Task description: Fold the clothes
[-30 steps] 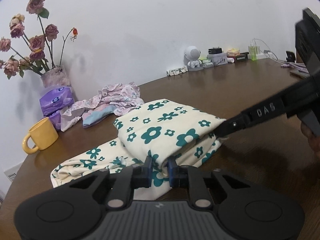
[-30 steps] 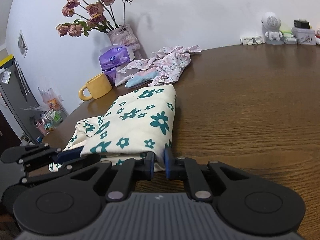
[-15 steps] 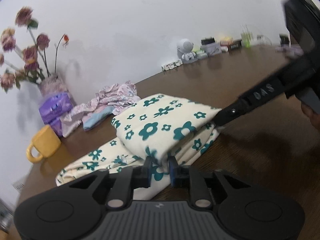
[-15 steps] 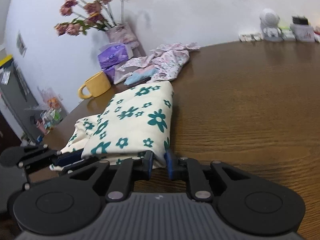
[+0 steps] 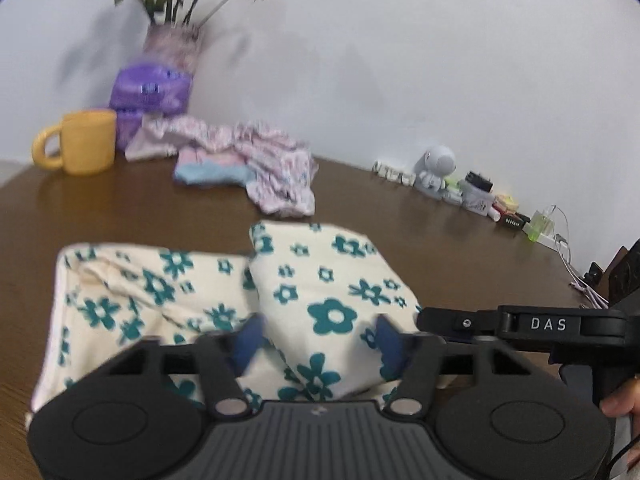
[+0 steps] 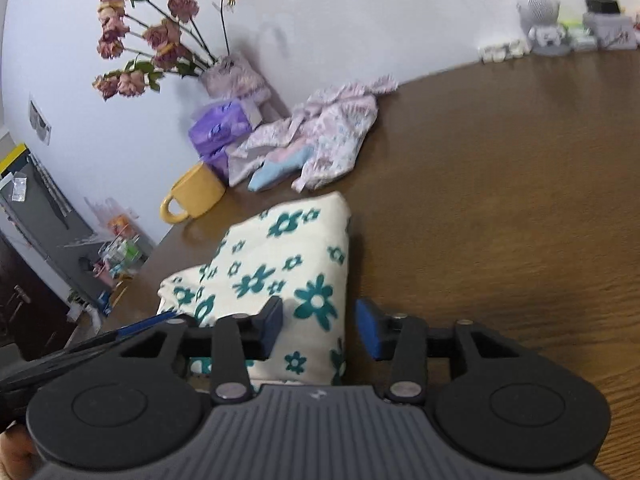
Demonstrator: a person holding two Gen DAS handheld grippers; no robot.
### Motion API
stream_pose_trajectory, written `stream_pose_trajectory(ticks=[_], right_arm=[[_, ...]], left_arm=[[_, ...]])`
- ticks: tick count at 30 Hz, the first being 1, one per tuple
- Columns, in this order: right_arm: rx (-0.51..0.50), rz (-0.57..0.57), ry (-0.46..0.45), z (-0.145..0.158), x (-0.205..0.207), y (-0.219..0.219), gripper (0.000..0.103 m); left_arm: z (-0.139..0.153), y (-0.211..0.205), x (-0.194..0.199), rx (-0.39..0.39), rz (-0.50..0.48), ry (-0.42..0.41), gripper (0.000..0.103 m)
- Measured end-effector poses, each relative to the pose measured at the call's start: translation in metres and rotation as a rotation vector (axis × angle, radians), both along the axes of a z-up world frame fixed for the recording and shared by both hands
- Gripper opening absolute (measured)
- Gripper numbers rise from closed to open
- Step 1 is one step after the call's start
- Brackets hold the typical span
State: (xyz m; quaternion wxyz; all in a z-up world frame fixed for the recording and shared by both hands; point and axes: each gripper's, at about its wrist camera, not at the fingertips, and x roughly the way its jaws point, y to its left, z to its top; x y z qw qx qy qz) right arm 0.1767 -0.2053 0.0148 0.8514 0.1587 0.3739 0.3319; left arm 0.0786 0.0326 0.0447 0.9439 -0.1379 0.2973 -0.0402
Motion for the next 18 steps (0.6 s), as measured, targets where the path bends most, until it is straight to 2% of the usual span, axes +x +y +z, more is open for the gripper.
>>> stream_pose_trajectory(ticks=[1, 3, 6, 9, 10, 12, 13, 15, 16, 18], right_arm=[[0.005, 0.008, 0.006, -0.002, 0.000, 0.001, 0.023], [-0.008, 0.020, -0.006, -0.002, -0.001, 0.004, 0.020], [-0.013, 0.035, -0.006, -0.001, 0.000, 0.003, 0.024], [0.018, 0.027, 0.017, 0.002, 0.010, -0.004, 0.032], [0.019, 0.018, 0.013, 0.003, 0.013, -0.004, 0.032], [0.015, 0.013, 0.010, 0.005, 0.020, 0.001, 0.032], [0.015, 0.018, 0.017, 0.004, 0.023, 0.004, 0.032], [0.014, 0.029, 0.028, 0.002, 0.028, 0.010, 0.029], [0.010, 0.038, 0.029, 0.000, 0.027, 0.013, 0.022], [-0.008, 0.046, 0.009, -0.001, 0.023, 0.016, 0.019]], left_arm=[[-0.001, -0.001, 0.000, 0.006, -0.002, 0.004, 0.038], [-0.004, -0.002, 0.000, 0.020, -0.006, 0.010, 0.030], [-0.004, 0.002, 0.000, 0.010, -0.013, 0.016, 0.031], [0.002, 0.010, 0.001, -0.017, 0.033, 0.002, 0.051], [0.004, 0.012, 0.002, -0.007, 0.048, -0.011, 0.054], [0.005, 0.012, 0.008, 0.008, 0.067, -0.014, 0.054], [0.005, 0.013, 0.012, 0.006, 0.071, -0.007, 0.052], [0.001, 0.011, 0.019, -0.007, 0.050, 0.016, 0.040], [-0.002, 0.009, 0.021, -0.010, 0.039, 0.029, 0.032], [-0.005, 0.005, 0.021, 0.006, 0.031, 0.025, 0.028]])
